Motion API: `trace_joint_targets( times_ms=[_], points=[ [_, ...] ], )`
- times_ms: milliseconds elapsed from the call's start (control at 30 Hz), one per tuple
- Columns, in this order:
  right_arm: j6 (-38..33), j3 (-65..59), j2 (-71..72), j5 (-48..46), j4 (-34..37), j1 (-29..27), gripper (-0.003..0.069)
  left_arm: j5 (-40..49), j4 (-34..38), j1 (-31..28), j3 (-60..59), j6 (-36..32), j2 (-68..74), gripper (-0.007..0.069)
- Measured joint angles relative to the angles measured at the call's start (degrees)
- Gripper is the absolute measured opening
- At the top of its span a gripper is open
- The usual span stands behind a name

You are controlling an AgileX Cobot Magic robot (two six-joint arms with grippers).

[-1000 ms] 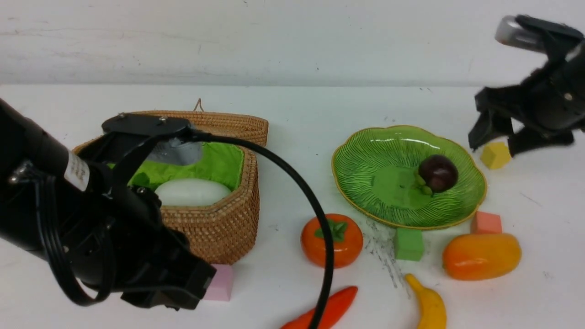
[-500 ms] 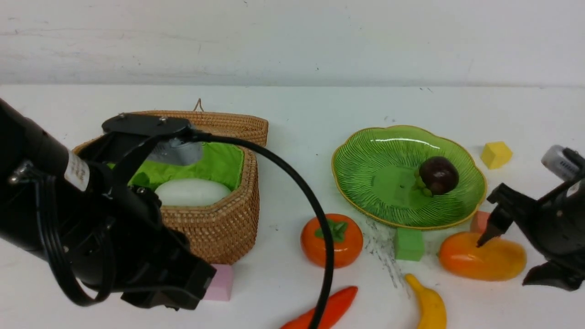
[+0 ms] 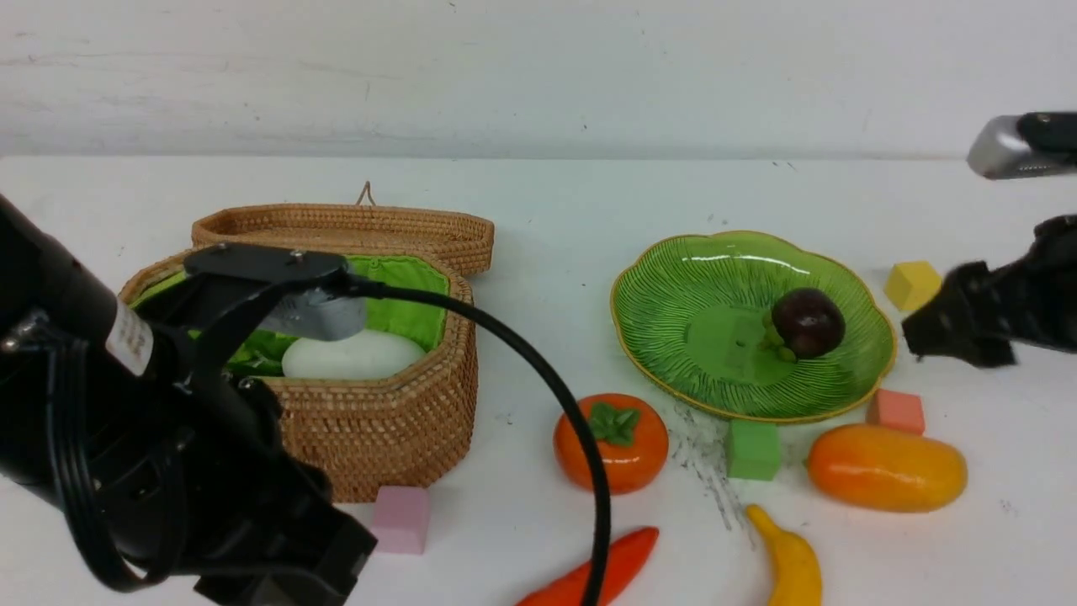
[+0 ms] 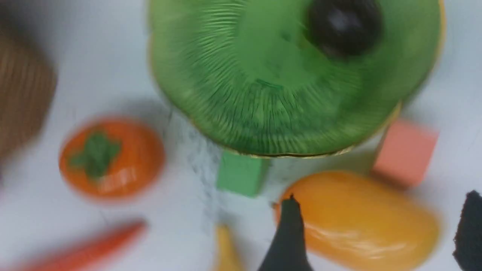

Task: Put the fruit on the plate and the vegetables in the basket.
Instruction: Use the right arm to grab a mango and put it into the right plate

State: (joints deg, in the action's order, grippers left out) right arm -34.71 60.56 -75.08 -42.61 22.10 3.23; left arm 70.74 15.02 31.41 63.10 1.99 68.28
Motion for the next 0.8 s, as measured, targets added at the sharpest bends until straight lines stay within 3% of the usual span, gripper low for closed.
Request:
trace_joint_targets(
  times_ms=[67,200,267,467,800],
  points=[
    [-17.1,0.1,0.3,-3.3,0.2,0.0,0.052,0.1,0.0,0.0,0.0,0.0,0.0,0.0161],
    [-31.4,-1.3,-3.5,-2.8,0.3,0.7,0.0517,0.1,0.0,0.0,0.0,-0.4,0.0,0.0166],
    [-35.1,-1.9,-6.3,-2.3,-1.5,1.9,0.0517,0.1,0.0,0.0,0.0,-1.1,0.0,0.0165],
    [-38.3,-2.1,-12.1,-0.8,-9.3,5.7,0.052,0.1,0.0,0.0,0.0,-2.0,0.0,0.0169],
    [-38.5,-1.8,-21.2,4.3,-14.1,6.1,0.0547,0.1,0.0,0.0,0.0,-2.0,0.0,0.0183]
  ],
)
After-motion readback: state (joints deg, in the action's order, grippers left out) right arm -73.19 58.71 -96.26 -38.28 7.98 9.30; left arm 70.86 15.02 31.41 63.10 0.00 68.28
